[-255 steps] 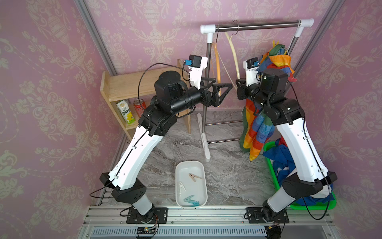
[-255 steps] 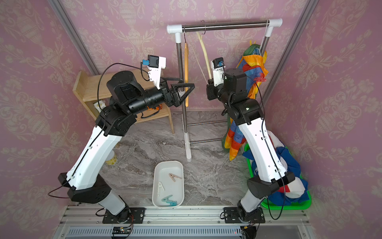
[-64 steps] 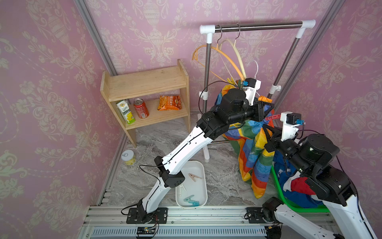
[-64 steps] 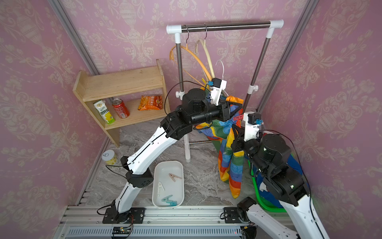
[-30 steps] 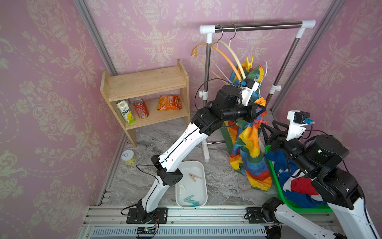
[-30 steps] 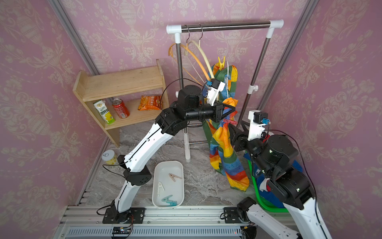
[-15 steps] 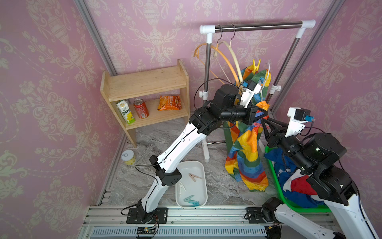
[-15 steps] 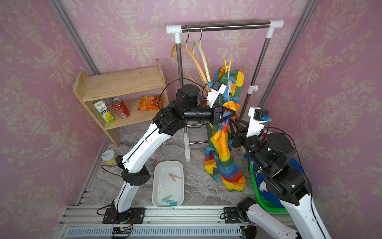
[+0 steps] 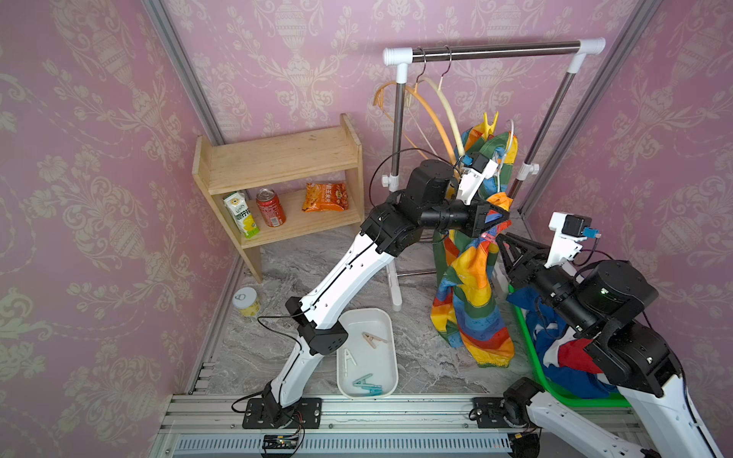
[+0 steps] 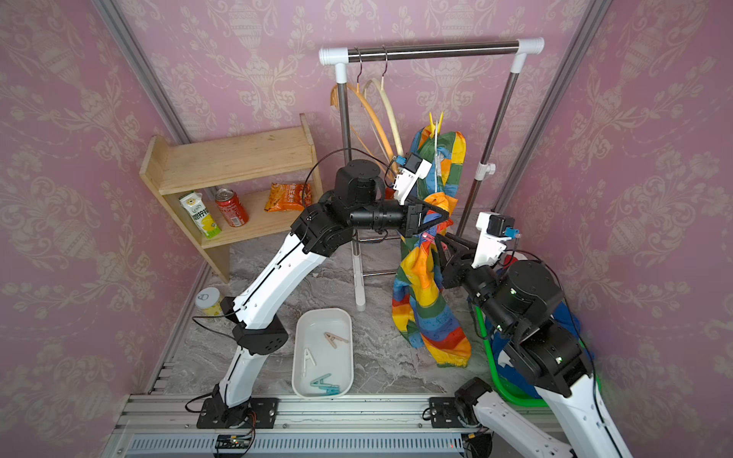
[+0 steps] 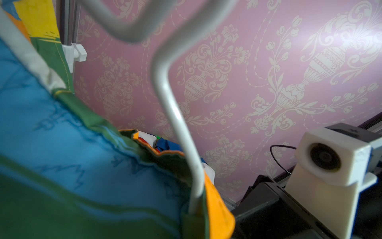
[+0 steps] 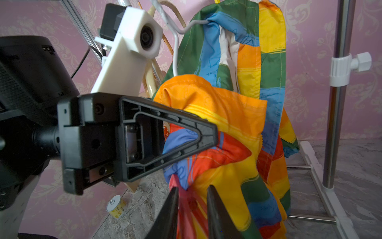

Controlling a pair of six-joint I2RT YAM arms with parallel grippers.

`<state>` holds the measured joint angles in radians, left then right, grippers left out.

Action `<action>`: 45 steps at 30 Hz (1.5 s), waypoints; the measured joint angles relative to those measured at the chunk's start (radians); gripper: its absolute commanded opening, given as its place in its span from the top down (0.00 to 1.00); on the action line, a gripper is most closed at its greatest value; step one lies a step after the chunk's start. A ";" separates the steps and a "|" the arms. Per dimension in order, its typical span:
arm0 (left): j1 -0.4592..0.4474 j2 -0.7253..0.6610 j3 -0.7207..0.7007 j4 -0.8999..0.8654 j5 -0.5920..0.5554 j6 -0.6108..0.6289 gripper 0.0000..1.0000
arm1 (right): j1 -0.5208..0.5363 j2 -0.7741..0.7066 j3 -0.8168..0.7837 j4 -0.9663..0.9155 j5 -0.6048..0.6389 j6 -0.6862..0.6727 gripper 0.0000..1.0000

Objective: Remove the clothespins securing jackets to the hanger
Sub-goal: Remove the clothespin from the hanger.

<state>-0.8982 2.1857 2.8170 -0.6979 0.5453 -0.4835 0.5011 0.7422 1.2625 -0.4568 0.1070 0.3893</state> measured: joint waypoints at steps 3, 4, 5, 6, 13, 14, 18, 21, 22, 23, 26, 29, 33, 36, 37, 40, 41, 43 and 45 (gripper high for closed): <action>0.006 0.000 0.000 0.000 0.011 0.000 1.00 | -0.004 -0.005 -0.008 -0.001 -0.021 0.034 0.66; 0.008 0.000 0.000 0.001 0.018 0.000 1.00 | -0.007 -0.007 -0.008 -0.001 -0.030 0.043 0.67; 0.009 0.000 0.000 0.001 0.024 0.000 1.00 | -0.010 -0.009 -0.008 -0.001 -0.037 0.054 0.68; 0.011 0.000 0.000 0.002 0.030 0.000 1.00 | -0.016 -0.012 -0.008 -0.001 -0.045 0.061 0.70; 0.012 0.000 0.000 0.025 0.078 0.000 1.00 | -0.063 -0.027 -0.033 0.034 -0.129 0.141 0.77; 0.012 0.000 0.000 0.029 0.082 0.000 1.00 | -0.069 -0.026 -0.037 0.042 -0.143 0.150 0.77; 0.013 -0.005 -0.009 0.040 0.102 0.001 1.00 | -0.087 -0.026 -0.047 0.058 -0.191 0.188 0.81; 0.014 -0.018 -0.031 0.046 0.114 0.002 1.00 | -0.095 -0.026 -0.047 0.071 -0.216 0.214 0.86; 0.014 -0.025 -0.040 0.046 0.117 0.004 1.00 | -0.095 -0.026 -0.047 0.076 -0.222 0.220 0.86; 0.014 -0.029 -0.045 0.046 0.121 0.005 1.00 | -0.095 -0.026 -0.048 0.079 -0.224 0.224 0.86; 0.015 -0.040 -0.054 0.046 0.126 0.011 1.00 | -0.095 -0.027 -0.049 0.087 -0.237 0.243 0.84; 0.019 -0.044 -0.054 0.047 0.131 0.016 1.00 | -0.095 -0.032 -0.057 0.097 -0.247 0.267 0.69; 0.027 -0.045 -0.054 0.050 0.142 0.022 1.00 | -0.096 -0.069 -0.114 0.104 -0.230 0.291 0.52; 0.029 -0.047 -0.056 0.053 0.156 0.026 1.00 | -0.103 -0.090 -0.142 0.093 -0.212 0.299 0.49; 0.029 -0.048 -0.058 0.053 0.159 0.028 1.00 | -0.103 -0.096 -0.146 0.093 -0.208 0.301 0.49; 0.029 -0.052 -0.058 0.053 0.170 0.031 1.00 | -0.107 -0.108 -0.150 0.095 -0.207 0.313 0.50; 0.031 -0.054 -0.058 0.053 0.175 0.031 1.00 | -0.107 -0.110 -0.150 0.098 -0.208 0.319 0.50; 0.031 -0.058 -0.058 0.053 0.183 0.031 1.00 | -0.107 -0.111 -0.150 0.107 -0.217 0.328 0.52; 0.033 -0.060 -0.058 0.053 0.188 0.031 1.00 | -0.111 -0.109 -0.150 0.116 -0.234 0.342 0.52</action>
<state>-0.8654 2.1258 2.7586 -0.6445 0.7330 -0.4526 0.3904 0.6334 1.1122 -0.3412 -0.1268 0.7311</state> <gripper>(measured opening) 0.087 0.486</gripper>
